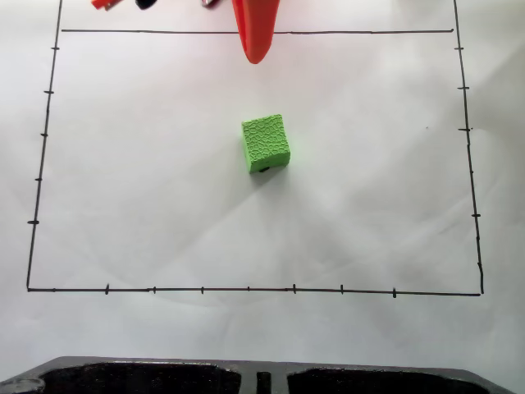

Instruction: Grasp the colored block, Place it on the black dot, and then return the arm to the default position.

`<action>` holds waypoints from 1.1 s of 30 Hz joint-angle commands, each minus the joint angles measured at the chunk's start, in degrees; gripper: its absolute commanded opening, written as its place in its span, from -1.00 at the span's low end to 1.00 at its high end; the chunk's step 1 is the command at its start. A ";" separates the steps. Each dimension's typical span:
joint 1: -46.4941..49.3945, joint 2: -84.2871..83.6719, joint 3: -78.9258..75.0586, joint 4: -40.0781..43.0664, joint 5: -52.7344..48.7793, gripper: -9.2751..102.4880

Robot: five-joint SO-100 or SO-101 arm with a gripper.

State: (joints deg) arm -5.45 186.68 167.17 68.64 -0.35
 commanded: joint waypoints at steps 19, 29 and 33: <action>0.53 0.62 3.16 -5.19 5.10 -0.83; -0.44 0.62 3.25 -5.27 3.96 -0.83; -0.53 0.62 3.25 -5.27 3.87 -0.83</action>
State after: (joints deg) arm -5.80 186.68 170.60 63.90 3.87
